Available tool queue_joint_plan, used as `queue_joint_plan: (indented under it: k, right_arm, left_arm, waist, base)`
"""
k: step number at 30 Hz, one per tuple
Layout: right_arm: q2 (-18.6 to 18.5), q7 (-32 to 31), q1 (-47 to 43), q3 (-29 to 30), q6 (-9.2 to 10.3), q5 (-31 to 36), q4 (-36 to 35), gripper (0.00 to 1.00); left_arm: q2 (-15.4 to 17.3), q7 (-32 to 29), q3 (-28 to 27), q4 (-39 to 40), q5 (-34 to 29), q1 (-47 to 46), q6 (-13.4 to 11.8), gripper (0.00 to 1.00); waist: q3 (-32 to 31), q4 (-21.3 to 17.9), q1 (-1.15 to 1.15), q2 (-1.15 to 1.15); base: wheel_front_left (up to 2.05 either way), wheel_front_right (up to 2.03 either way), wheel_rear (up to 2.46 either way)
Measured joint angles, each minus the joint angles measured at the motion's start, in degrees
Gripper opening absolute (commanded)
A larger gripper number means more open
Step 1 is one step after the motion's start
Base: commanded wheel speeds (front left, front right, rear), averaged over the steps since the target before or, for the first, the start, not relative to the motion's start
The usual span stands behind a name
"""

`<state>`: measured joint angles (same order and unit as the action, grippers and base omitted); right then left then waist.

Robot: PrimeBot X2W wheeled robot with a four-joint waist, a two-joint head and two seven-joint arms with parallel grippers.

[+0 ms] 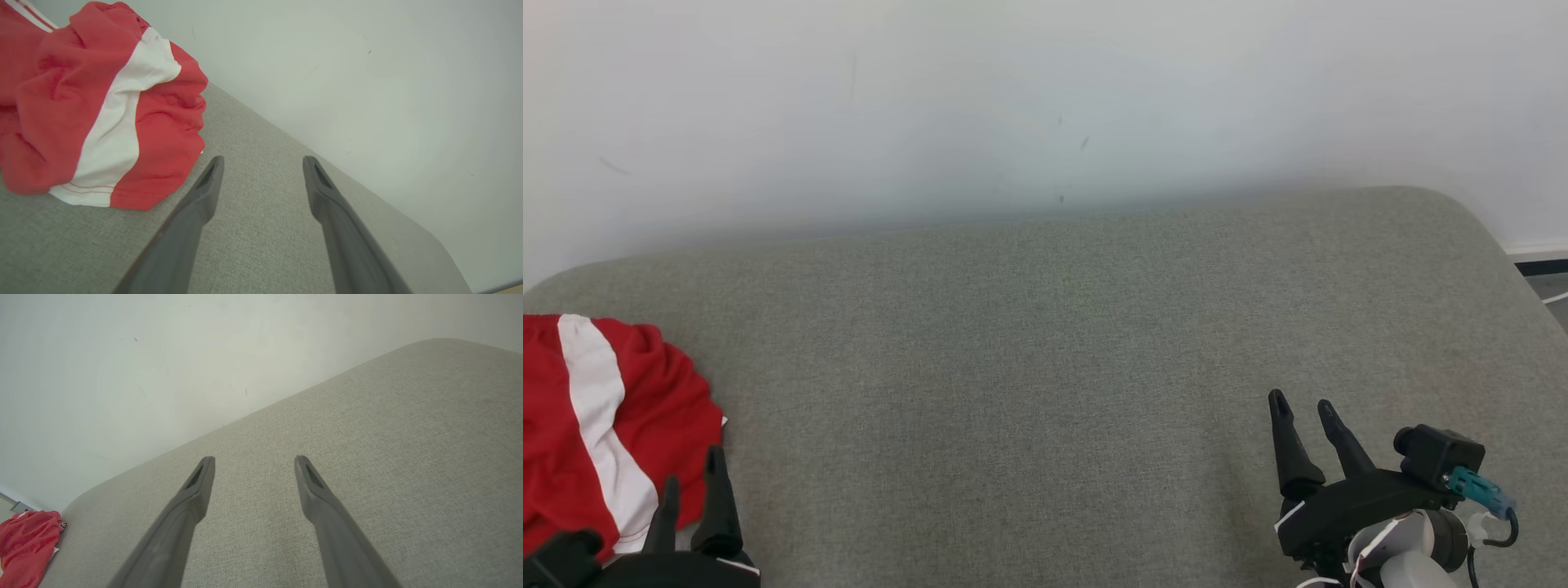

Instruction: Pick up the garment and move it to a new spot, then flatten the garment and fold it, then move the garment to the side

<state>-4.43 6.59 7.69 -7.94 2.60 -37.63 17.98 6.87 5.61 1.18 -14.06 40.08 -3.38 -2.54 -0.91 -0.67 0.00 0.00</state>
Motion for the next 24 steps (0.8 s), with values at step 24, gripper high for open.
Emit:
queue_joint_plan:
  k: [24]
  right_arm:
    - [0.0, 2.5, 0.1, -3.1, 3.52, 21.4, -1.8, 1.0]
  left_arm:
    - [0.5, 1.1, 0.1, 3.8, -21.1, 2.1, -3.5, 1.0]
  waist:
    - [-0.9, -0.9, 0.0, 0.0]
  base:
    - [0.0, 0.0, 0.0]
